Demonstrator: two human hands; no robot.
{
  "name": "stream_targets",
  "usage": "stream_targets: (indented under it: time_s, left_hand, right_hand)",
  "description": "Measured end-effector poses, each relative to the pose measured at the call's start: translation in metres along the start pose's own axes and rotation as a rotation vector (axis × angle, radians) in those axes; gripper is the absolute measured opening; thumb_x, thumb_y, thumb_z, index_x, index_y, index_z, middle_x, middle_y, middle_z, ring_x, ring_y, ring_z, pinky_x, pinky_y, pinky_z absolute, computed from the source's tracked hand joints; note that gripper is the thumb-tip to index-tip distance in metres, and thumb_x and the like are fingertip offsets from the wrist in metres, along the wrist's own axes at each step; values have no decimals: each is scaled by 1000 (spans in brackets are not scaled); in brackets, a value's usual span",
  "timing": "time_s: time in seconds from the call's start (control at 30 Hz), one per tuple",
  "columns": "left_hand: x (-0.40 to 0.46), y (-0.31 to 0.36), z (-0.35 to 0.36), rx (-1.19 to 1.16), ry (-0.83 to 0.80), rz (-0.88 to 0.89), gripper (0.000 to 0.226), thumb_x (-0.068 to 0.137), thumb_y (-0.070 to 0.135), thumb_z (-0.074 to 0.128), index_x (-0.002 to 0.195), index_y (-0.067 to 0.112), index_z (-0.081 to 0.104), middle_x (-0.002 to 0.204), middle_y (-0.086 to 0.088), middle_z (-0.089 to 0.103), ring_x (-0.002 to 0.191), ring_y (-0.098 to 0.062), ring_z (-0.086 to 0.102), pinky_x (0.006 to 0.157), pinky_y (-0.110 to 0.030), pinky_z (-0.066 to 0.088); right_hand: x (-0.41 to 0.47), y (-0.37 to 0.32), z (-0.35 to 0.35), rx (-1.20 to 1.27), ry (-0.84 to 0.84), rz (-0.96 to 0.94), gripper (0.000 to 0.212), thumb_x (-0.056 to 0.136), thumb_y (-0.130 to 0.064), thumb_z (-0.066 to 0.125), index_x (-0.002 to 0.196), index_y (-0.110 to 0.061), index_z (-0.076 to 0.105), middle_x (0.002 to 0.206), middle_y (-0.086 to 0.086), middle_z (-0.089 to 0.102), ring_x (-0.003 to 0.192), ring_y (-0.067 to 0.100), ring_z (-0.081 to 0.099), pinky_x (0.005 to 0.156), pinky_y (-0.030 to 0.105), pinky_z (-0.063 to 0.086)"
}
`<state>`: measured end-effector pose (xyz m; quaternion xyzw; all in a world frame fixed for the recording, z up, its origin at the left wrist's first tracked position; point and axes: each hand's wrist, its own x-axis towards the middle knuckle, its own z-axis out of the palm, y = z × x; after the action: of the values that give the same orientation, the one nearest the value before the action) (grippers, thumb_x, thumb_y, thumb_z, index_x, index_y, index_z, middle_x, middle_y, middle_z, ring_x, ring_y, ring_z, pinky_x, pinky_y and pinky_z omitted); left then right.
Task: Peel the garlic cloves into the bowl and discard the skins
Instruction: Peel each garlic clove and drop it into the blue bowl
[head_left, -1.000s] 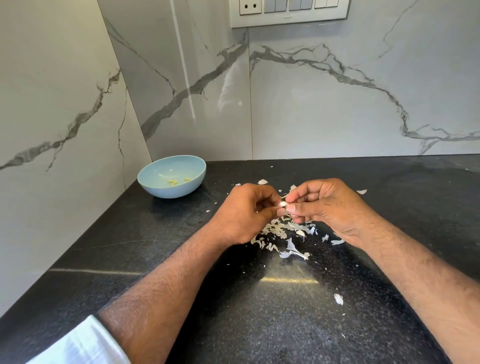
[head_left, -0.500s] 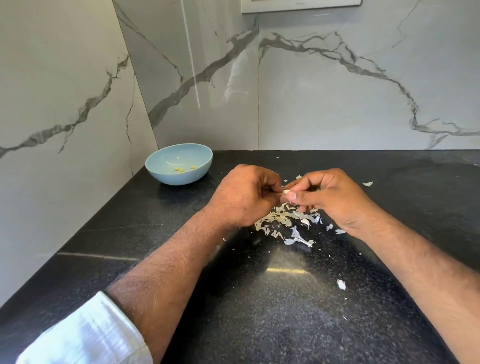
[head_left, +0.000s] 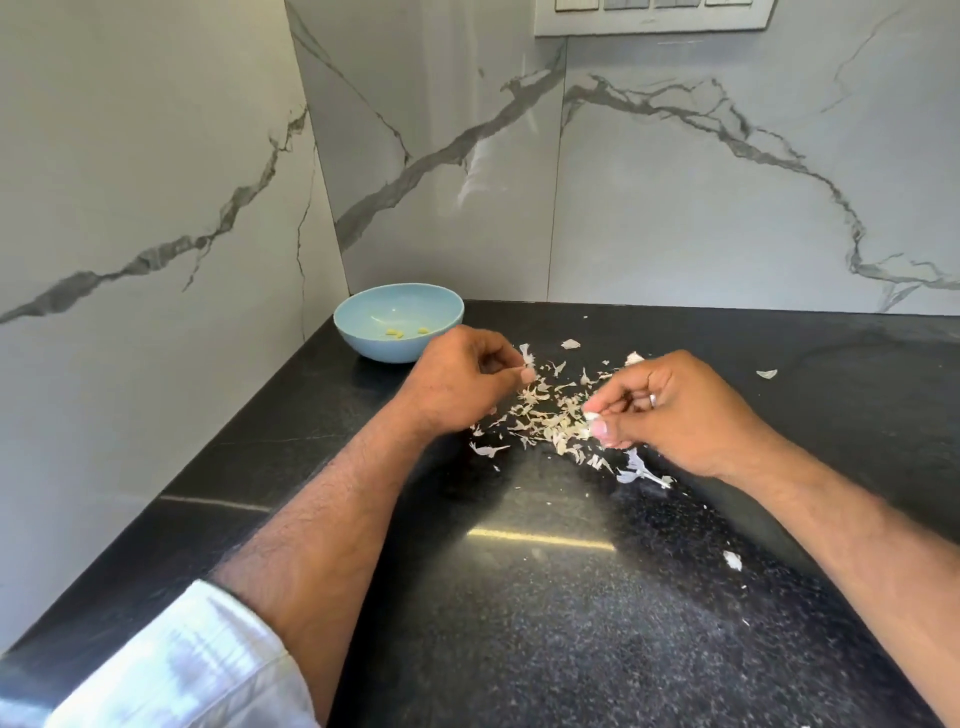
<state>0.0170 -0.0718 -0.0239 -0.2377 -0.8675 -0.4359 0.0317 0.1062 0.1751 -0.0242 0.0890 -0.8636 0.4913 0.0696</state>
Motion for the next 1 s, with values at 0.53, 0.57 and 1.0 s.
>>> stream_targets:
  time_s: [0.53,0.57,1.0]
  left_hand:
    - [9,-5,-6,123,149,-3,24,90,49,82,81,28,77,68,8,72,73,-13,69,74,-43,65]
    - [8,-4,-6,123,152,-1,24,90,49,82,81,27,77,68,8,73,72,-13,69,74,-43,65]
    - [3,0,-4,97,95,-12,22,91,47,81,84,27,77,70,6,75,70,-15,74,71,-47,66]
  right_hand:
    - [-1,-37,43,-584,-44,-149,20,98,-13,71,84,-26,66,83,-17,64,77,-5,62,60,16,39]
    - [-2,-42,41,-500,57,-200,16,97,-12,71,85,-23,67,82,-17,63,76,-8,61,59,15,38]
    - [-9,-39,57,-651,-235,-63,16,97,-16,69,86,-26,66,88,-11,63,80,7,62,65,29,52]
